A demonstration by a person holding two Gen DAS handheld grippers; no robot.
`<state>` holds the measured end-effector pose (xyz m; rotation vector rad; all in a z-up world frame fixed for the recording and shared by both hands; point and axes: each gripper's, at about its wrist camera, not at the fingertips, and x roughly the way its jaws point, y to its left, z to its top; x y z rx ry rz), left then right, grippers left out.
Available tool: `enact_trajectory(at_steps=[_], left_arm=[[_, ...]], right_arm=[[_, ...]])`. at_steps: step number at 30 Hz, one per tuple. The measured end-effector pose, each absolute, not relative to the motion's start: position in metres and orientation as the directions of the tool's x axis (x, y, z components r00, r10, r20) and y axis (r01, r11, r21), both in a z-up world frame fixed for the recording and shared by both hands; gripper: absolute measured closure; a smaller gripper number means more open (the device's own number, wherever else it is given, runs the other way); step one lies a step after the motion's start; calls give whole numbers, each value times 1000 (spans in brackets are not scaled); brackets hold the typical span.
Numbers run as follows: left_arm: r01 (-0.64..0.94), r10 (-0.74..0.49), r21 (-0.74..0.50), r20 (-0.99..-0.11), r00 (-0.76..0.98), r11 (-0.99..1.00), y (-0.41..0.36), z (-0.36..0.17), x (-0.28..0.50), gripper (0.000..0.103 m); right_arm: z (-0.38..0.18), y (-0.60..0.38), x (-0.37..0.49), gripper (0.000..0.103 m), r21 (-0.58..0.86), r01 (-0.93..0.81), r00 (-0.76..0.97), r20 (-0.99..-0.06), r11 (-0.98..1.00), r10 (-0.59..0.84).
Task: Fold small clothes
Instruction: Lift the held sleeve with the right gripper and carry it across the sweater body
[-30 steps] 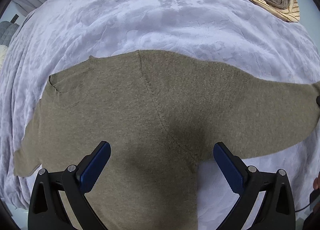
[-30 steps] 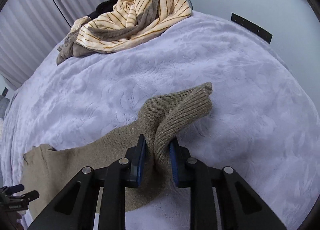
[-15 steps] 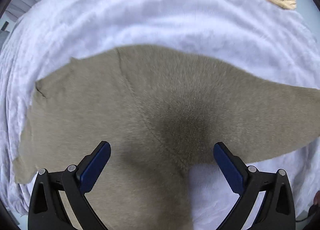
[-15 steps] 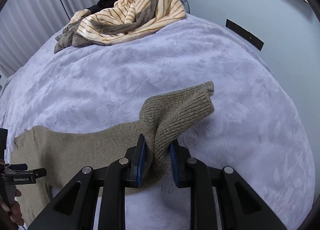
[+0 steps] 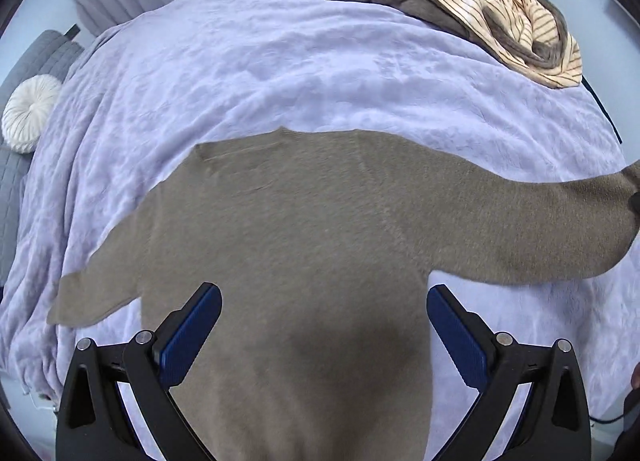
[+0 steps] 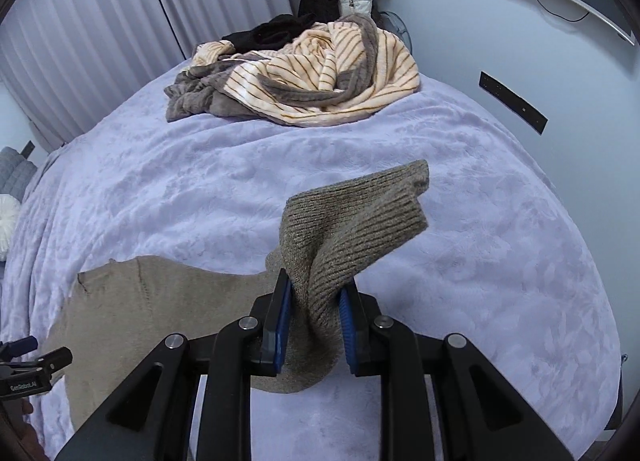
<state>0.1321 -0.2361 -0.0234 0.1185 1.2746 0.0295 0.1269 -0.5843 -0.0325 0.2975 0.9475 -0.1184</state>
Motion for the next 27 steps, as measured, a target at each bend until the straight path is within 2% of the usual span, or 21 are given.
enact_trajectory(at_steps=[5,11,27], left_arm=[[-18,91,90,-950,299,996,-196,-4,104,0],[-76,79,58,-948,308,995,-144,7,87,0],[-112,5,-30,-955,297,993,-45,-4,65,0]], right_arm=[[-15,-555,121,79,201,189,585,-809,961,54],[7,-500,114,79,138,124,587,-809,983,39],[42,-354,111,79,-9,12,579,-815,1000,-14]])
